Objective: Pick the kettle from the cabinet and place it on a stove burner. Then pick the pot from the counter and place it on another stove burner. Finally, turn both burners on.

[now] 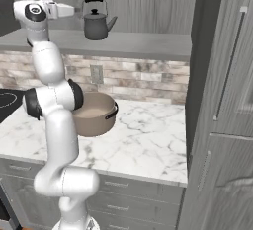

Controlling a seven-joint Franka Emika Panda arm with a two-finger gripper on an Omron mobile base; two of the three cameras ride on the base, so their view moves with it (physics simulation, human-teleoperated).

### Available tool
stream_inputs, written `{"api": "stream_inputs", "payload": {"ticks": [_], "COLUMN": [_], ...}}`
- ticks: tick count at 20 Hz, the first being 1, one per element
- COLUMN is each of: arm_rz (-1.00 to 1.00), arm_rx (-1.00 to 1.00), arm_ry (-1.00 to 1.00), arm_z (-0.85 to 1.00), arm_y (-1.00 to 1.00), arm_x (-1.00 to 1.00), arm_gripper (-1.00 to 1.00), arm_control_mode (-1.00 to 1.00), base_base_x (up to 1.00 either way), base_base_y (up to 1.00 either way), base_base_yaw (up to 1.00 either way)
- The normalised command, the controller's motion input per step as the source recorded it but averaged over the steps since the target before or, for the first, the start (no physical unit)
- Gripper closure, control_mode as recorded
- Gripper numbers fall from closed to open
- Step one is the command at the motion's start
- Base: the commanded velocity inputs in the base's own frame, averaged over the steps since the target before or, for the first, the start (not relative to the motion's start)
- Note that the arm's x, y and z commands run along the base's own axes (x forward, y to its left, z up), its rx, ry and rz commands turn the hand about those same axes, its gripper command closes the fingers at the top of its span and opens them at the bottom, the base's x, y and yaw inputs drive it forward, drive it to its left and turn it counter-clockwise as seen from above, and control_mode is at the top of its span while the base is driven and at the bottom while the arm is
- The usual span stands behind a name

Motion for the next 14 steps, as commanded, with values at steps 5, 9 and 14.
{"api": "stream_inputs", "payload": {"ticks": [5, 9, 14], "arm_rz": [0.00, 0.00, 0.00], "arm_rx": [0.00, 0.00, 0.00], "arm_ry": [0.00, 0.00, -0.01], "arm_z": [0.00, 0.00, -0.16], "arm_y": [-0.28, -0.22, -0.30], "arm_x": [0.14, 0.18, 0.03], "arm_gripper": [-1.00, -1.00, -1.00], "arm_control_mode": [-1.00, -1.00, -1.00], "base_base_x": [0.00, 0.00, 0.00], "base_base_y": [0.00, 0.00, 0.00], "base_base_yaw": [0.00, 0.00, 0.00]}}
